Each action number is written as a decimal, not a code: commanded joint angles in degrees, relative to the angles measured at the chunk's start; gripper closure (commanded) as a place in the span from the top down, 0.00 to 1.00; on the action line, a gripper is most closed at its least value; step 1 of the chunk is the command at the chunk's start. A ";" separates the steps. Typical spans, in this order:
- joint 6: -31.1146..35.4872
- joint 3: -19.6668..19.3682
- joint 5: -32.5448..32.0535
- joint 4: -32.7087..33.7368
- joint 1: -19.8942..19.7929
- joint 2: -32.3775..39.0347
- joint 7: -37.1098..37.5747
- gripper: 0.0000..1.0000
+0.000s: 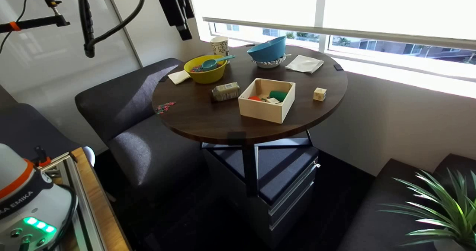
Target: Remove one block from the box and put it on top of the jar.
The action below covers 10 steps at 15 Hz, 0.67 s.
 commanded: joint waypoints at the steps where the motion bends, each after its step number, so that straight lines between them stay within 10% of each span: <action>1: -0.17 0.74 0.42 0.35 -0.88 0.26 -0.29 1.00; 10: 18.36 3.11 -0.67 7.22 -3.03 17.77 22.97 1.00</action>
